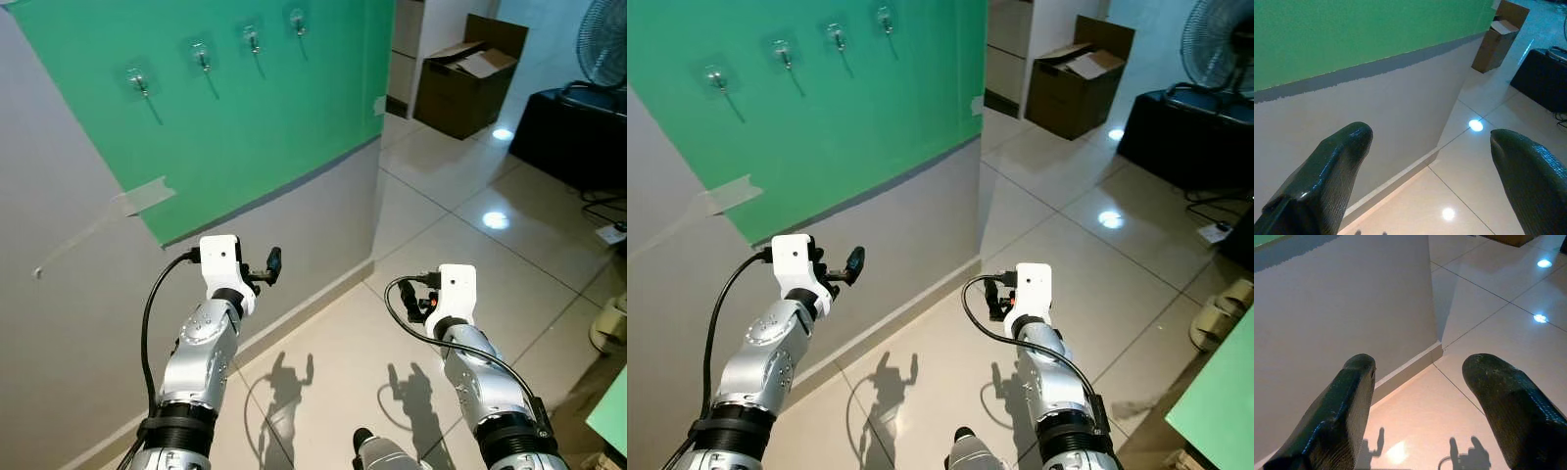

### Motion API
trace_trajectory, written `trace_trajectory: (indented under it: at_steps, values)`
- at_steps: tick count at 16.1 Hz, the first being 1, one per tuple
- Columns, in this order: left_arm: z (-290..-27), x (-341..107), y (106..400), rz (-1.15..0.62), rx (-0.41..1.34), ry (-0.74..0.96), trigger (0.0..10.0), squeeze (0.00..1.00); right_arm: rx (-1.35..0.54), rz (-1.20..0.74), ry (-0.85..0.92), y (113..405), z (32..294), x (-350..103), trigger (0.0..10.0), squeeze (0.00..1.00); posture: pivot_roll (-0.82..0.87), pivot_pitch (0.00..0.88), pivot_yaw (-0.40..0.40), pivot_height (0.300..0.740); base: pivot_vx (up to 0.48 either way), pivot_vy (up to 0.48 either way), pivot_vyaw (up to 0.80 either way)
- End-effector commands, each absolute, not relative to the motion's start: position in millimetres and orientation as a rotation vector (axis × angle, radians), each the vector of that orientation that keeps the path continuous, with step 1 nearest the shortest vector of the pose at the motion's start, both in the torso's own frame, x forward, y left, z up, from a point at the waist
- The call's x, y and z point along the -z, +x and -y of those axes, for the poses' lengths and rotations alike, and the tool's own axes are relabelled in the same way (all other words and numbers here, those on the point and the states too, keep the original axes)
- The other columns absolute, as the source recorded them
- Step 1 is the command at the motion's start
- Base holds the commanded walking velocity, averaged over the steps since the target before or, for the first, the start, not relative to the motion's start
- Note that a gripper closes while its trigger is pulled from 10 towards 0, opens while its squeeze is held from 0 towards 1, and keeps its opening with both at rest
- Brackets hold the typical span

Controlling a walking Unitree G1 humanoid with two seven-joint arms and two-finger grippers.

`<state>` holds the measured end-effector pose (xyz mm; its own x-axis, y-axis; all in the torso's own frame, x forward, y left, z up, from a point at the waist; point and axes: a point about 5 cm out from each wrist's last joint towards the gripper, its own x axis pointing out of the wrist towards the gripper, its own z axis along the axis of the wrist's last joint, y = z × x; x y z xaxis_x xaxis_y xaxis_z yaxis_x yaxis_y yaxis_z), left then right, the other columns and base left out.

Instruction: Hang keys on a hook

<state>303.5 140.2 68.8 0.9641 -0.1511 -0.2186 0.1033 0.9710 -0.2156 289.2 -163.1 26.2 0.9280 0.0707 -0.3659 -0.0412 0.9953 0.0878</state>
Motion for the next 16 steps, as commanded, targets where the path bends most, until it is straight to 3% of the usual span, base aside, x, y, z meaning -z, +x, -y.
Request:
trace_trajectory:
  at_steps: [1,16]
  values:
    - [-141.1,-66.4,302.2,-0.239,0.126,-0.203,10.0,0.0,-0.082,-0.373,0.08,291.5,158.3,-29.8,10.0,0.0,-0.22,0.0,0.123,0.74,0.0,0.0,-0.74]
    - [-140.6,-65.2,300.0,-0.234,0.129,-0.203,10.0,0.0,-0.115,-0.396,0.089,290.6,149.3,-24.8,10.0,0.0,-0.19,0.0,0.097,0.74,0.0,0.0,-0.69]
